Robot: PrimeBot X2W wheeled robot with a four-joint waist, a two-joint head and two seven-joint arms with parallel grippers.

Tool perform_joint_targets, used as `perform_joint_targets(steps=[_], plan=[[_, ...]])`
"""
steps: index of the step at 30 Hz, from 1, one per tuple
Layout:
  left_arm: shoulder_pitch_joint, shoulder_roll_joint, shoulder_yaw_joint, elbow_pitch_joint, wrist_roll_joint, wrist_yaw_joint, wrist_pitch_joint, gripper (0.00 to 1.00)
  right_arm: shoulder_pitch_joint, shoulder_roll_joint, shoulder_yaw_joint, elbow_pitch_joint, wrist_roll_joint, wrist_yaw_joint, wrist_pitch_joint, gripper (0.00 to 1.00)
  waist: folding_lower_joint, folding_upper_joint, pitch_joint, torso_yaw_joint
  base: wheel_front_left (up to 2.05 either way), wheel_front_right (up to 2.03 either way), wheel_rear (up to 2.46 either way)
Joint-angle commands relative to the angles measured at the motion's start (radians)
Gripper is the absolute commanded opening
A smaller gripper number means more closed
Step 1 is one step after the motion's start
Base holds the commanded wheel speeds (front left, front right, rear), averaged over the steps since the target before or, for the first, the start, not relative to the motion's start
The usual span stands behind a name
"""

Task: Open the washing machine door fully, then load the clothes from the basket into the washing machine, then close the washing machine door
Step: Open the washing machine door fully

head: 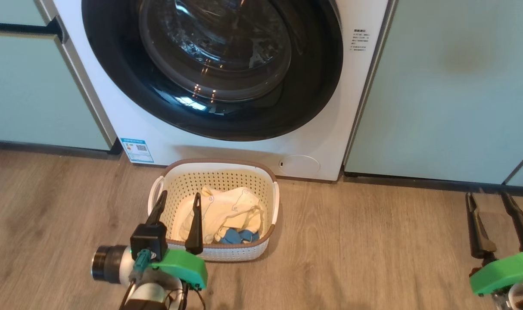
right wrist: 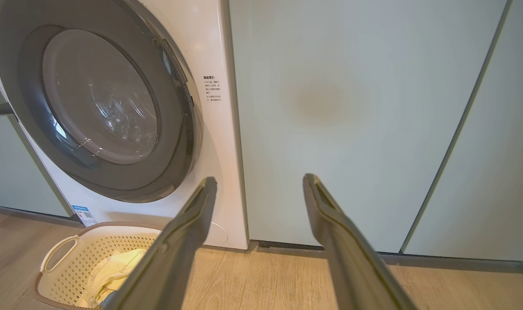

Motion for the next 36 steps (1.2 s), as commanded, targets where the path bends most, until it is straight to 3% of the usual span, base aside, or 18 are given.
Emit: perform_joint_targets(steps=[1, 28, 33, 36], plan=[[-0.049, 0.019, 0.038, -0.034, -0.006, -0.002, -0.014, 1.00, -0.053, -0.011, 0.020, -0.035, 0.000, -0.003, -0.012, 1.00, 0.0000, 0.0000, 0.000, 0.000, 0.55, 0.55, -1.10], [-0.042, 0.018, 0.048, -0.048, -0.004, 0.013, -0.014, 1.00, -0.055, -0.004, 0.016, -0.033, 0.020, -0.003, -0.010, 1.00, 0.0000, 0.0000, 0.012, -0.002, 0.06, 0.06, -0.12], [-0.044, 0.016, 0.044, -0.056, -0.001, 0.013, -0.014, 1.00, -0.067, 0.012, 0.002, -0.029, 0.083, -0.003, 0.002, 1.00, 0.0000, 0.0000, 0.028, -0.002, 0.00, 0.00, 0.00], [-0.051, 0.014, 0.043, -0.060, 0.000, 0.014, -0.014, 1.00, -0.086, 0.030, -0.011, -0.023, 0.178, -0.003, 0.017, 1.00, 0.0000, 0.0000, 0.047, -0.001, 0.00, 0.00, 0.00]])
